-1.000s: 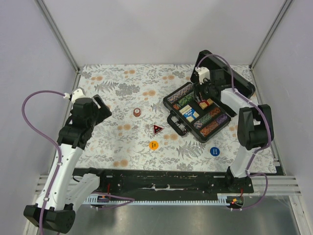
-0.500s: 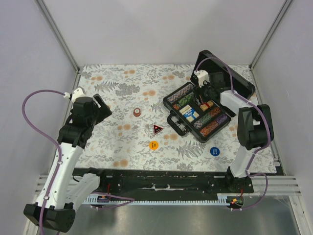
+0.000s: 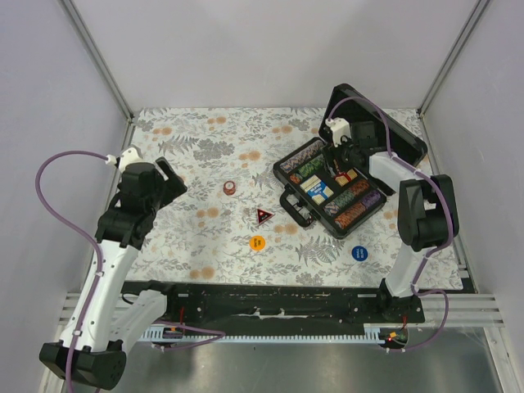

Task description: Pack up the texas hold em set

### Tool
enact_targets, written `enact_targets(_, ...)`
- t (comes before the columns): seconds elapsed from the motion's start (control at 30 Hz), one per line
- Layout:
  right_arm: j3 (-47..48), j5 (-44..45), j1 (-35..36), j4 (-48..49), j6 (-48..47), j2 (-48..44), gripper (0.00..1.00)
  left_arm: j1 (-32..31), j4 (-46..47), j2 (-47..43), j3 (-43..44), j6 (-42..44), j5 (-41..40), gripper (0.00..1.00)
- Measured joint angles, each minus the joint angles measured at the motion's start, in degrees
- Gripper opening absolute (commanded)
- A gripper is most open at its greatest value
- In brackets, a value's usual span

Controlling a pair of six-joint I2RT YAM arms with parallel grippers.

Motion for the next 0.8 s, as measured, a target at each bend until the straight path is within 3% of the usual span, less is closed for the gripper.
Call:
enact_targets(0.33,1.7,0.2,0.0,-3.6,2.4,-1.7,0.87,0.0,-0.1,-1.4,0.0,0.0,0.0,0.91)
enact_targets(0.8,6.4,1.7,0.2,-1.9,8.1,-1.6,0.66,0.0,-0.1,-2.7,-0.6,-0.3,0.1,0.91)
